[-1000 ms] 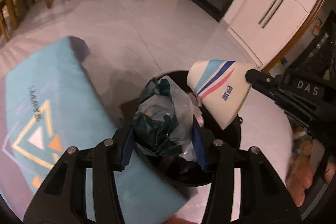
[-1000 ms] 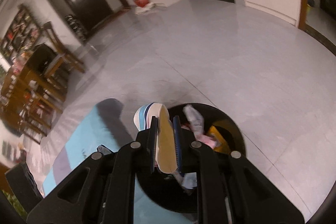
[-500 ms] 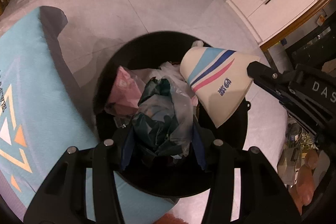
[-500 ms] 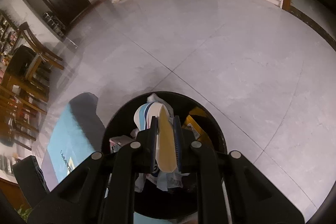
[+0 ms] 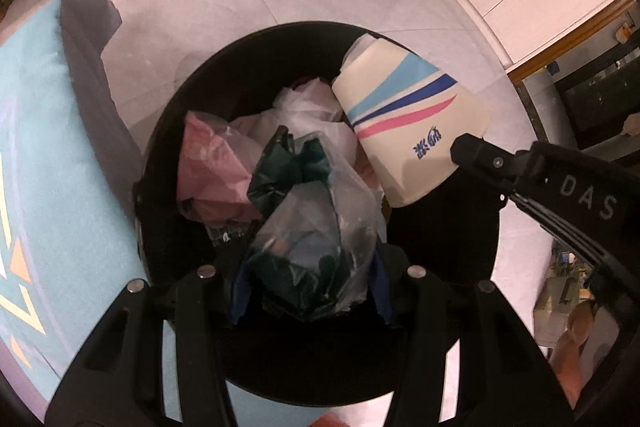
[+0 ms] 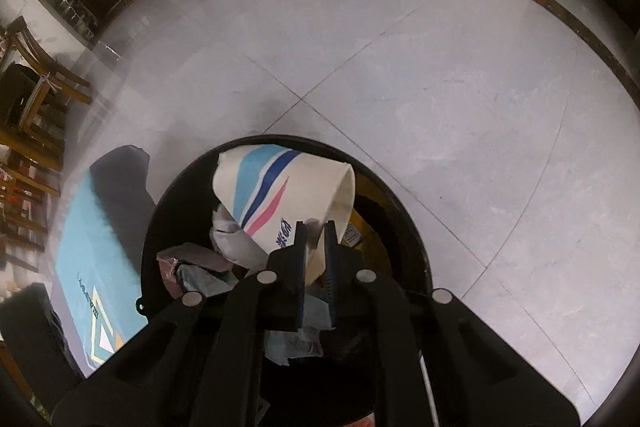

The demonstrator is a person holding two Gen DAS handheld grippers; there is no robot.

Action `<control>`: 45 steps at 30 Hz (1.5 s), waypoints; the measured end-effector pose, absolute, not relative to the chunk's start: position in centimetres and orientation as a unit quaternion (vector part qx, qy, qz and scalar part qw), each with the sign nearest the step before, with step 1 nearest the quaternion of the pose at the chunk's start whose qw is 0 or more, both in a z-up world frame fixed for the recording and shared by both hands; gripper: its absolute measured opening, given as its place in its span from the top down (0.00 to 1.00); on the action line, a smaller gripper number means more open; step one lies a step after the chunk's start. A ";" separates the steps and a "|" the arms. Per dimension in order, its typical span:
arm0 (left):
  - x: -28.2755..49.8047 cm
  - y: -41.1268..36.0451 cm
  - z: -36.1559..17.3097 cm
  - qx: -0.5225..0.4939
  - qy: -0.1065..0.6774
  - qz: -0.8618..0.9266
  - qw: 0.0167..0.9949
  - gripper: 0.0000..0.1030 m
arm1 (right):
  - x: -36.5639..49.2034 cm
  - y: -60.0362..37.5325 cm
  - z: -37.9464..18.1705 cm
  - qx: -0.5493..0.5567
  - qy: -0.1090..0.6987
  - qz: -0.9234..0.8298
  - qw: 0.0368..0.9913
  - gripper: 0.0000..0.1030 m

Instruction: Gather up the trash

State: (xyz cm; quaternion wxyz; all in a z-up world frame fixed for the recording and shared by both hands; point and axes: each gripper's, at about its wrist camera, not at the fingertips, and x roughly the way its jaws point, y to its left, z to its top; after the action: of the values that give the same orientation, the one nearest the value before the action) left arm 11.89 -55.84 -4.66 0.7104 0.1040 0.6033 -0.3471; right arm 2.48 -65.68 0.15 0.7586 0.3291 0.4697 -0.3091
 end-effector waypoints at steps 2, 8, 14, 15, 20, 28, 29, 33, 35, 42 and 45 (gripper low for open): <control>11.9 -56.0 -4.8 0.106 0.604 -0.344 0.712 0.51 | 2.6 -65.6 0.0 0.329 0.473 -0.309 0.757 0.90; 11.4 -56.1 -4.6 0.105 0.604 -0.340 0.713 0.50 | 2.3 -65.9 -0.5 0.332 0.481 -0.308 0.750 0.90; 11.3 -55.7 -4.4 0.099 0.611 -0.341 0.707 0.42 | 2.0 -66.0 0.3 0.332 0.477 -0.309 0.753 0.90; 11.2 -55.6 -4.2 0.101 0.609 -0.341 0.709 0.38 | 1.9 -66.0 0.5 0.334 0.473 -0.308 0.755 0.90; 11.0 -55.0 -2.9 0.108 0.596 -0.341 0.719 0.21 | 1.2 -65.6 2.1 0.333 0.453 -0.306 0.768 0.76; 10.3 -53.2 0.9 0.103 0.553 -0.336 0.755 0.05 | 0.2 -64.6 5.3 0.325 0.414 -0.298 0.796 0.49; 10.2 -52.7 1.7 0.097 0.545 -0.336 0.762 0.03 | 0.1 -64.4 5.7 0.324 0.408 -0.296 0.801 0.45; 9.2 -51.2 4.5 0.087 0.508 -0.339 0.787 0.03 | -0.6 -64.1 7.3 0.323 0.383 -0.292 0.815 0.25; 8.6 -50.6 6.1 0.092 0.486 -0.339 0.800 0.03 | -1.1 -63.9 8.1 0.323 0.366 -0.296 0.821 0.11; 6.8 -48.3 10.6 0.096 0.414 -0.335 0.841 0.03 | -3.4 -63.0 11.4 0.318 0.317 -0.293 0.844 0.03; 6.2 -47.6 12.1 0.088 0.400 -0.334 0.849 0.03 | -4.1 -62.5 12.6 0.304 0.303 -0.307 0.849 0.03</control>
State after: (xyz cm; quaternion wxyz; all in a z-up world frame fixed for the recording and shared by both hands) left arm 6.16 -47.62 12.12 0.8492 0.0878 0.3996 -0.3340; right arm -4.06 -62.53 12.59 0.8494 0.3043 0.3028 -0.3069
